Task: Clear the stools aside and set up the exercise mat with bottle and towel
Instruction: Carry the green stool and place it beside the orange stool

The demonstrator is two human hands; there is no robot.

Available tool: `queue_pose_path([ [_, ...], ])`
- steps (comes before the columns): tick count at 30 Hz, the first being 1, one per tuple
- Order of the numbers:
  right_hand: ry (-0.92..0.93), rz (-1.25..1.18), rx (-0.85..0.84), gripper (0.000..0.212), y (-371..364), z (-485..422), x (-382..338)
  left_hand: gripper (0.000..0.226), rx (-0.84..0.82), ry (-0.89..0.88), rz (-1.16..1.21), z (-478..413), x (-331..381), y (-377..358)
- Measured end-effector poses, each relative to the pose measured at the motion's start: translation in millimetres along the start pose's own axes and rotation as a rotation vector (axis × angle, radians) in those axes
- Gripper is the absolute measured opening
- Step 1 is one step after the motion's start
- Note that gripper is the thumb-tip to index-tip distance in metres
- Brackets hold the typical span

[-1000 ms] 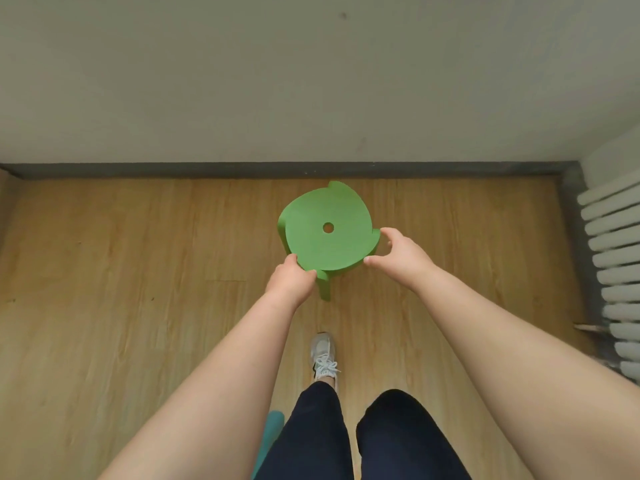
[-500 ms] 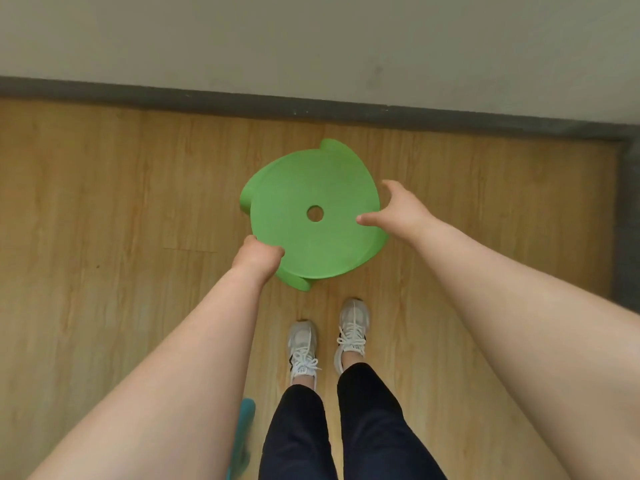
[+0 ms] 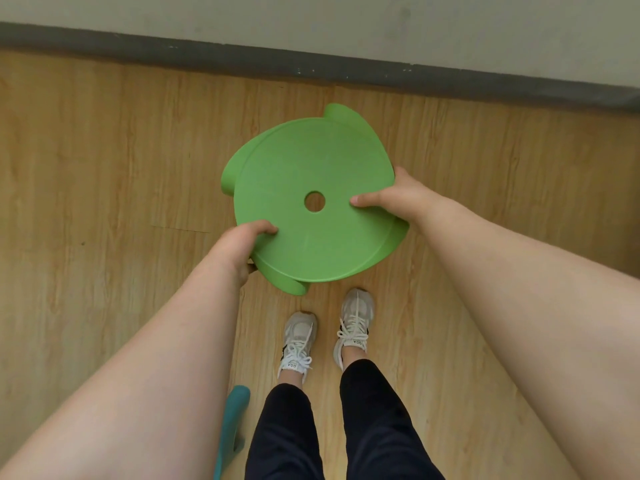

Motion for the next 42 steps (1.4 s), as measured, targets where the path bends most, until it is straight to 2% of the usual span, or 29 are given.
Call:
queue_pose_path([
  [2, -0.006, -0.032, 0.002, 0.091, -0.8, 0.4, 3.1, 0.035, -0.038, 0.004, 0.0, 0.0, -0.1, -3.3],
  [5, -0.015, -0.082, 0.023, 0.088, 1.6, 7.2, 8.3, 0.035, -0.062, -0.001, -0.033, 3.1, -0.4, -3.1],
  [14, -0.099, -0.345, 0.081, 0.072, 12.3, 86.2, 72.4, 0.036, -0.216, -0.095, -0.384, 60.9, -0.4, -17.6],
  [25, -0.147, -0.812, 0.393, 0.072, 35.1, 248.7, 194.5, 0.042, -0.399, -0.255, -0.847, 177.2, -23.7, -100.3],
  [32, -0.189, -1.066, 0.606, 0.07, 33.1, 338.6, 316.4, 0.043, -0.519, -0.339, -1.148, 226.7, -104.2, -184.8],
  [42, -0.256, -1.36, 0.807, 0.08, -28.9, 466.0, 514.9, 0.048, -0.679, -0.41, -1.474, 284.0, -300.8, -262.4],
])
Point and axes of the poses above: each hand's wrist, its own z-axis away from the middle knuckle, its own y-axis out of the back of the hand, x = y × z, the point moved 10 cm from there along -z, towards the middle knuckle, and after that the axes turned 4 degrees about y, right-handed, at the moved point
